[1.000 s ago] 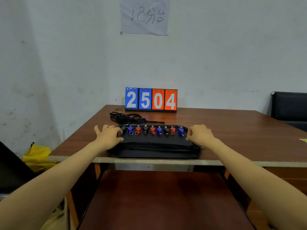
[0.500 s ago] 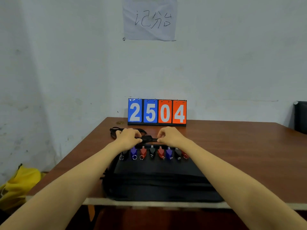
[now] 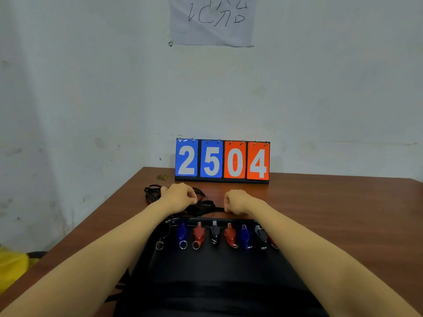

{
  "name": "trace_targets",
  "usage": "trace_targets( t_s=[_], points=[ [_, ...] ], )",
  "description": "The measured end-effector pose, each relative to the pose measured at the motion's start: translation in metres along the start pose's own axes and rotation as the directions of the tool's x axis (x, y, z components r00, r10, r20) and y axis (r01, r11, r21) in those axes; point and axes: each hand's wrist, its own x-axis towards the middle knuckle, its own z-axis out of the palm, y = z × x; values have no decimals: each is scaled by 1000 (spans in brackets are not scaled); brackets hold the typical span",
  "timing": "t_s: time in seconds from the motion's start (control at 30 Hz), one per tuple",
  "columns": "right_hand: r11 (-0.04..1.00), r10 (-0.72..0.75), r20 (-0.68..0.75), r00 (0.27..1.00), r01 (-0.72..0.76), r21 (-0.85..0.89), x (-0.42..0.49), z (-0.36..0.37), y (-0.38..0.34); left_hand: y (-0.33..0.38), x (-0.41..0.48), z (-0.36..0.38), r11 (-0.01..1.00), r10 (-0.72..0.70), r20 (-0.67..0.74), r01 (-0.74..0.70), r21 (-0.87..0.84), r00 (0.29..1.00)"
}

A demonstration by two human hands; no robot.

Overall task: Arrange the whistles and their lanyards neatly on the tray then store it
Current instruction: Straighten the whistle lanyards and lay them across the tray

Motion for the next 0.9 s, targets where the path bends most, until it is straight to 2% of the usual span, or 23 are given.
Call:
trace_targets(
  t_s=[0.13,0.23,0.3,0.4,0.77,0.83,0.9],
  points=[
    [998,20,26,999,-22,51,0,-9,5,1,6,2,1000,-16,-7,16,8,1000],
    [986,-18,-86,996,32,163,5,-22,2,4,19,3,998,-21,-45,24,65,999],
    [975,-32,-151,988,64,212,13,-24,-5,5,27,6,993,-29,-21,31,110,999],
    [966,-32,-162,986,72,249,34,-18,-17,4,34,12,984,-20,62,9,176,998],
    [984,45,-133,990,-20,179,74,17,-29,-9,34,14,984,-23,86,8,180,996],
    [985,32,-155,987,-5,171,69,13,-26,-9,34,10,987,-31,43,23,161,999],
    [973,-14,-249,968,71,219,59,1,-23,-4,32,2,991,-45,-48,51,126,998]
  ],
)
